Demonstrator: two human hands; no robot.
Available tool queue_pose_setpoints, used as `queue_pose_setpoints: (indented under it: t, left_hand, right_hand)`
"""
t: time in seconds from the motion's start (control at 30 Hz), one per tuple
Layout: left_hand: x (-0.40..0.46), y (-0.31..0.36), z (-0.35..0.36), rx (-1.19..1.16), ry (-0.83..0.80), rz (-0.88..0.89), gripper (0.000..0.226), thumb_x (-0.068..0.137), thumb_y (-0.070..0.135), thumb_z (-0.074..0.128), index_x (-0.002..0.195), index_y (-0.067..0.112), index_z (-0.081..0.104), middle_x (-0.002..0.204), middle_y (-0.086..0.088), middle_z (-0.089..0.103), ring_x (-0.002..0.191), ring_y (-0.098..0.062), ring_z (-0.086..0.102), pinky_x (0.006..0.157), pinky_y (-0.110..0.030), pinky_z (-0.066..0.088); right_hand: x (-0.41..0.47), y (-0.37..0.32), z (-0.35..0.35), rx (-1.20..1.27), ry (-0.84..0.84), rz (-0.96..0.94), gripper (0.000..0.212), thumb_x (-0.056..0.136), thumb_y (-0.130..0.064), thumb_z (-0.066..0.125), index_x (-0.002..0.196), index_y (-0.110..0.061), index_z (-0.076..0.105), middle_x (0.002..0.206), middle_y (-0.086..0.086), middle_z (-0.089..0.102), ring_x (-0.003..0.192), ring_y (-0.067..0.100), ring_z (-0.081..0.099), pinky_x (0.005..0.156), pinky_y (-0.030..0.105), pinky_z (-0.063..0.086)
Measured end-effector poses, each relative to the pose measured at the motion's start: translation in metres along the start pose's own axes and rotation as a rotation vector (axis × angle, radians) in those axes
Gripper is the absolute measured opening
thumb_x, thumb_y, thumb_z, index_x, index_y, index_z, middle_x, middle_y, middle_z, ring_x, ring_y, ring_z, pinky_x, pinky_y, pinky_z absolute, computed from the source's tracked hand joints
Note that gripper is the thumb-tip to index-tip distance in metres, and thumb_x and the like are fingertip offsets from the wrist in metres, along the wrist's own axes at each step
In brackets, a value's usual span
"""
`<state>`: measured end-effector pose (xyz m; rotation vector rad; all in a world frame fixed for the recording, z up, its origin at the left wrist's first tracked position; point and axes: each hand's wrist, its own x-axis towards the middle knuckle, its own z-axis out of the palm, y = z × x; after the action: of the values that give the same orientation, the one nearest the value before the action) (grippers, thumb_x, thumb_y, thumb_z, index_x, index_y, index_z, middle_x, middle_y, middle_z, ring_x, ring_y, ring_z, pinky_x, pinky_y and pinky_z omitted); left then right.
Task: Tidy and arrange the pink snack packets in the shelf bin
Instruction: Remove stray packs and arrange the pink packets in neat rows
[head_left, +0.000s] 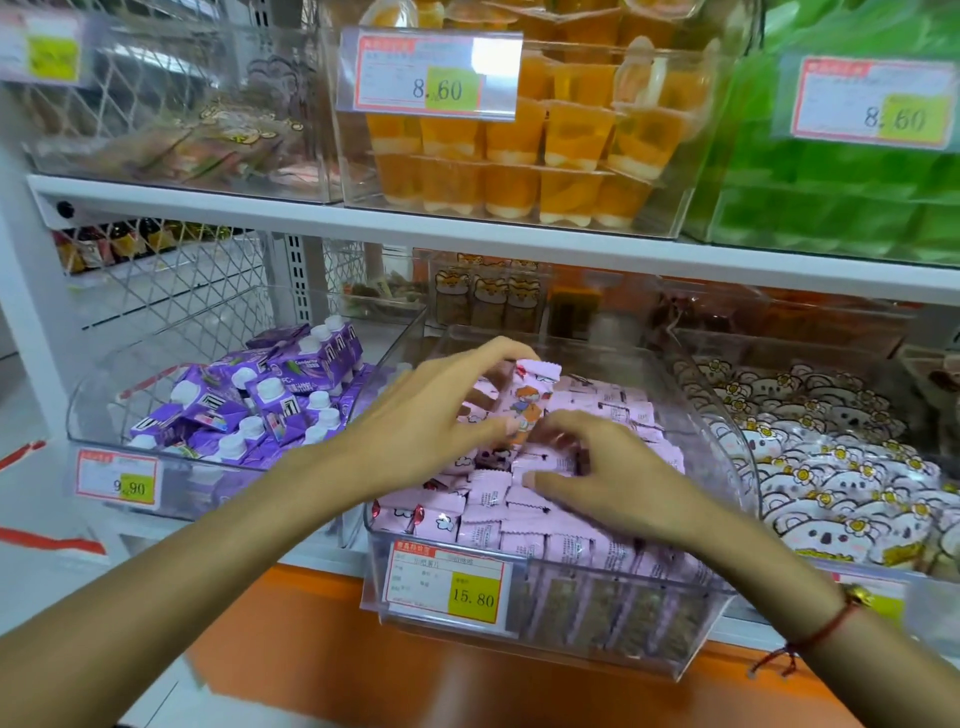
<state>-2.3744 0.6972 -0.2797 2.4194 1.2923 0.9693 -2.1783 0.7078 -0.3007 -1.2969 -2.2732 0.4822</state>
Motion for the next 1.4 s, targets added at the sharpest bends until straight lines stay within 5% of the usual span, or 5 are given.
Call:
queue_pose_setpoints:
  t: [0.57, 0.8, 0.97, 1.2, 1.4]
  left_hand:
    - [0.014, -0.022, 0.000, 0.508, -0.400, -0.111, 0.034, 0.090, 0.048, 0.055, 0.124, 0.043, 0.057, 0.131, 0.014, 0.055, 0.119, -0.016, 0.051, 0.076, -0.032, 0.041]
    - [0.007, -0.022, 0.008, 0.426, -0.184, -0.094, 0.026, 0.084, 0.048, 0.065, 0.110, 0.045, 0.065, 0.118, 0.022, 0.062, 0.108, -0.003, 0.056, 0.090, -0.038, 0.036]
    - [0.004, -0.023, 0.004, 0.440, -0.189, -0.057, 0.031, 0.086, 0.049, 0.061, 0.117, 0.047, 0.061, 0.121, 0.023, 0.060, 0.108, -0.003, 0.054, 0.057, -0.016, 0.026]
    - [-0.007, -0.011, -0.011, 0.204, -0.198, 0.010, 0.026, 0.096, 0.037, 0.050, 0.118, 0.036, 0.062, 0.119, 0.018, 0.060, 0.109, -0.001, 0.051, 0.091, -0.029, 0.042]
    - [-0.012, -0.006, -0.008, 0.400, -0.456, -0.022, 0.030, 0.092, 0.049, 0.053, 0.119, 0.039, 0.060, 0.118, 0.020, 0.054, 0.106, -0.003, 0.046, 0.082, -0.030, 0.043]
  right_hand:
    - [-0.001, 0.005, -0.006, -0.169, -0.201, -0.059, 0.053, 0.089, -0.053, 0.051, 0.133, -0.025, 0.048, 0.116, -0.005, 0.050, 0.103, 0.009, 0.044, 0.087, 0.021, 0.037]
    - [-0.017, 0.008, -0.021, -0.121, -0.537, -0.003, 0.095, 0.070, -0.073, 0.048, 0.149, -0.040, 0.007, 0.157, -0.020, -0.004, 0.143, 0.001, 0.001, 0.119, 0.029, 0.008]
    - [-0.015, 0.004, -0.023, -0.076, -0.489, 0.008, 0.091, 0.073, -0.064, 0.054, 0.150, -0.034, 0.015, 0.157, -0.017, 0.010, 0.142, 0.002, 0.014, 0.117, 0.025, 0.016]
    - [-0.016, 0.006, -0.020, 0.032, -0.386, 0.022, 0.083, 0.073, -0.068, 0.052, 0.145, -0.032, 0.031, 0.148, -0.016, 0.032, 0.126, -0.006, 0.037, 0.098, 0.002, 0.029]
    - [-0.012, 0.001, -0.008, -0.302, -0.226, -0.106, 0.053, 0.092, -0.056, 0.040, 0.132, -0.023, 0.054, 0.138, -0.007, 0.043, 0.097, 0.002, 0.043, 0.089, 0.023, 0.037]
